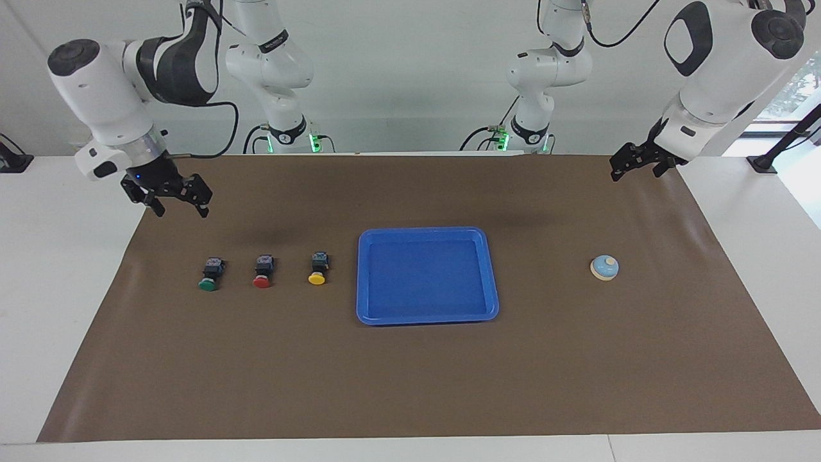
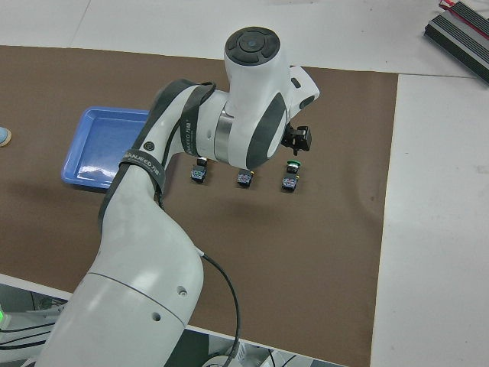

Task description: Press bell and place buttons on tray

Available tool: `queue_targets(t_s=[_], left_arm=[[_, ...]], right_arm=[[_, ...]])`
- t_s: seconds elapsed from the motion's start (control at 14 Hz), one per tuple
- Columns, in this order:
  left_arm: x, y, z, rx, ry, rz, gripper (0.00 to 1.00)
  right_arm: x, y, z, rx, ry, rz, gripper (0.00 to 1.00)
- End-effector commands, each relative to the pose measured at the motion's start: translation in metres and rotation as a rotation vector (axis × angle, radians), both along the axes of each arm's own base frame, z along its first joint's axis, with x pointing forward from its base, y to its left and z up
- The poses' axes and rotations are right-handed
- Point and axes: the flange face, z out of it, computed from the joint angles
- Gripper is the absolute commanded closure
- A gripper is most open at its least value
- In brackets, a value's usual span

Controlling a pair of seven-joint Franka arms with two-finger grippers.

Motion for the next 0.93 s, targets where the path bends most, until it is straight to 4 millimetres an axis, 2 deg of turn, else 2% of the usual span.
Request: queue_targets(t_s=[0.0, 0.07, 0.29, 0.43, 0.64, 0.86], left_arm=[[-0.004, 0.000, 0.005, -0.006, 0.006, 0.015, 0.00], [-0.004, 0.000, 0.005, -0.006, 0.006, 0.015, 0.00], [-0.004, 0.000, 0.006, -0.007, 0.004, 0.015, 0.00], [-0.004, 0.000, 0.005, -0.006, 0.006, 0.015, 0.00], [-0.004, 0.000, 0.005, -0.006, 0.006, 0.015, 0.00], [-0.004, 0.000, 0.005, -0.006, 0.006, 0.015, 0.00]], right_arm=[[0.013, -0.029, -0.055, 0.012, 0.042, -0.016, 0.00], [0.016, -0.034, -0.068, 0.013, 0.043, -0.015, 0.00], [0.015, -0.025, -0.104, 0.018, 0.060, -0.002, 0.00], [0.023, -0.028, -0.135, 0.025, 0.081, 0.005, 0.00], [0.028, -0.026, -0.161, 0.028, 0.086, 0.019, 0.00], [0.025, -0.026, -0.169, 0.032, 0.104, 0.022, 0.00]])
